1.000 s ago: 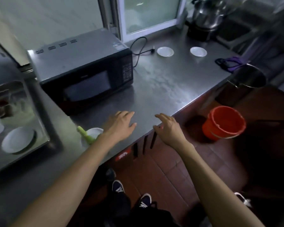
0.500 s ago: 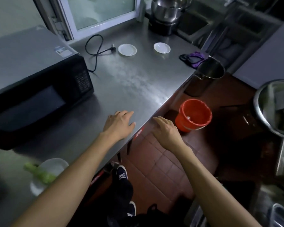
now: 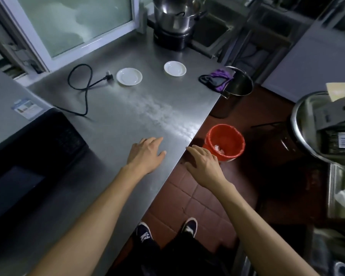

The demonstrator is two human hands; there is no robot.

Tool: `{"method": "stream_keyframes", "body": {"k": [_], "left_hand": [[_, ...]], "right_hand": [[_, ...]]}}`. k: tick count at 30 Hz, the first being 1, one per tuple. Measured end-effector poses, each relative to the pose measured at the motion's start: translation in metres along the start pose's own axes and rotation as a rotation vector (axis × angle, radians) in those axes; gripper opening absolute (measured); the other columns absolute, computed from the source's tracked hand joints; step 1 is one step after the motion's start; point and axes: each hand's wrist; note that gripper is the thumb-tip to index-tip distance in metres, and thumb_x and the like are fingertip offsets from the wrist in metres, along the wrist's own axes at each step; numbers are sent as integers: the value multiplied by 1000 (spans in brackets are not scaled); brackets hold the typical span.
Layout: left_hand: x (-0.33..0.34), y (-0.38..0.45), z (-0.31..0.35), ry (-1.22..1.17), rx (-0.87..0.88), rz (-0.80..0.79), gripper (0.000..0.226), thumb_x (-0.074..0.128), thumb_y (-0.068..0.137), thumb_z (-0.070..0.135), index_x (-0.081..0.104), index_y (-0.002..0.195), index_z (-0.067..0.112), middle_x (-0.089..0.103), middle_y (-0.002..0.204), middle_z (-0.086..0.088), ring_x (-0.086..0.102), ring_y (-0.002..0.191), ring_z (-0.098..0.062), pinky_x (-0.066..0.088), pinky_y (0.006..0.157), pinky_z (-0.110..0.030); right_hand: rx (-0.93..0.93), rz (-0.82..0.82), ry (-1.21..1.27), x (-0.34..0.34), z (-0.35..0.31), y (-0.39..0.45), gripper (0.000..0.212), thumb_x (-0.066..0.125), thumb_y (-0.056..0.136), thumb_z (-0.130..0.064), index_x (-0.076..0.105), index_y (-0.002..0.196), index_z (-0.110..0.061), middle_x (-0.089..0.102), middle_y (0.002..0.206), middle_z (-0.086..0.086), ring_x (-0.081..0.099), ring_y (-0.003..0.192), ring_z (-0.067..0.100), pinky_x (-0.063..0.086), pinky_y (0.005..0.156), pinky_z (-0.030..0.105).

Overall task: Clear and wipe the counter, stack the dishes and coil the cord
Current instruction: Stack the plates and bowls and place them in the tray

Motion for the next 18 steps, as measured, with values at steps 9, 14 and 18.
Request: {"method": "stream_keyframes", "body": {"k": [9,14,18], "left_hand": [[11,94,59,105,43,-53,56,46,99,46,37,150,25,45,149,2,41,135,-23,36,105,-42],[13,154,102,128,9,-61,58,46,98,47,36,151,27,45,151,2,42,135,-23,38,107,-41],[15,192,131,148,-29,-62,57,47,99,47,37,151,26,44,152,1,41,137,-23,36,109,-42]], "right_hand": [[37,-17,-26,-19,80,63,53,58,92,-30,47,143,-23,47,145,0,38,139,25,35,105,45],[66,-25,-4,-45,154,110,55,56,93,-33,44,145,-25,41,152,1,35,141,26,33,106,44],[69,-4,23,-70,206,148,52,55,93,-32,44,144,-24,42,150,-1,36,140,26,37,104,45]]}}
Point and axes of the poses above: each hand's wrist, its own y-axis towards the middle knuckle, its own x-axis out of the palm, z = x × y
